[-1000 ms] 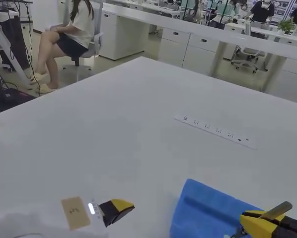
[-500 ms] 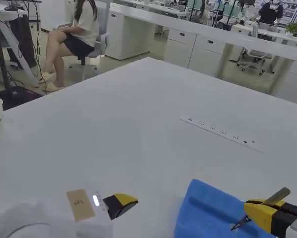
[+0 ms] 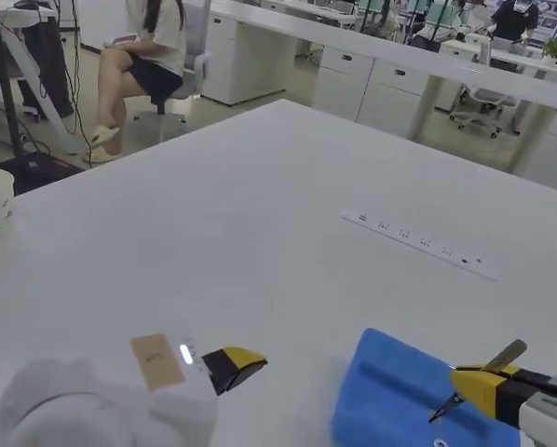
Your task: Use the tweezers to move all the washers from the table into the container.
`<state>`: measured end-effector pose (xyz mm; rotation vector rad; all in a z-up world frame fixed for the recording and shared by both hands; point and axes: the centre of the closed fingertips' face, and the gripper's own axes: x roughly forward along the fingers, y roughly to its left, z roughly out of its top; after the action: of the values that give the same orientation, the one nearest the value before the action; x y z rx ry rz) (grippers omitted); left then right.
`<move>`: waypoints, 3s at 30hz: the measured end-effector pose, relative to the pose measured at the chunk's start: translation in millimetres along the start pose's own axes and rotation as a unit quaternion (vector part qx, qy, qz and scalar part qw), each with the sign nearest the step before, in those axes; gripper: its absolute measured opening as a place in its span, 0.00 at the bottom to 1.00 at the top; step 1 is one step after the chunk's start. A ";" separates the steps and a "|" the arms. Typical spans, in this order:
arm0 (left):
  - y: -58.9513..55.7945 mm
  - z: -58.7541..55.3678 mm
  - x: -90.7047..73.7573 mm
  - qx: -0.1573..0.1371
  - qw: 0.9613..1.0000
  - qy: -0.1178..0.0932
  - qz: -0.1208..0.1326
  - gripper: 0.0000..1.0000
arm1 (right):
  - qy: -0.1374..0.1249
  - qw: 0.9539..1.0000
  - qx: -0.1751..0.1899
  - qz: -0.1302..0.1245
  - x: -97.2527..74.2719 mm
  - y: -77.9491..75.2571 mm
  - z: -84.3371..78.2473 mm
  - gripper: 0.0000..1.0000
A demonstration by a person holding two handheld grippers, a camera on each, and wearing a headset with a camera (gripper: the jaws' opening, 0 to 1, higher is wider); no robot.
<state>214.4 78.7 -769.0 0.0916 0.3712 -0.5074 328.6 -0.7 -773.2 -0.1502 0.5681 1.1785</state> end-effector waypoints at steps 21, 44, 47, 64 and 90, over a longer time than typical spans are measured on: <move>1.5 -0.9 -0.1 -0.005 1.000 0.000 -0.001 0.64 | 0.065 0.998 -0.011 -0.007 32.4 -20.7 -33.5 0.02; 0.2 -1.3 0.4 -0.003 1.000 0.002 -0.003 0.64 | 0.014 1.000 -0.007 -0.012 6.8 -12.5 -7.8 0.03; 0.6 -1.0 0.5 -0.004 1.000 0.001 -0.002 0.64 | 0.006 1.000 -0.007 -0.010 1.8 -6.8 -3.6 0.03; -1.0 -2.0 1.6 -0.001 1.000 0.006 -0.008 0.64 | -0.006 1.000 0.003 0.012 -13.2 15.4 0.5 0.03; 1.8 -1.6 0.5 -0.004 1.000 0.004 -0.002 0.63 | 0.024 0.996 0.022 0.077 6.6 69.5 -33.6 0.03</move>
<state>215.1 80.3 -770.7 0.0850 0.3822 -0.5086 256.1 18.4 -792.6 -0.0988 0.6565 1.3145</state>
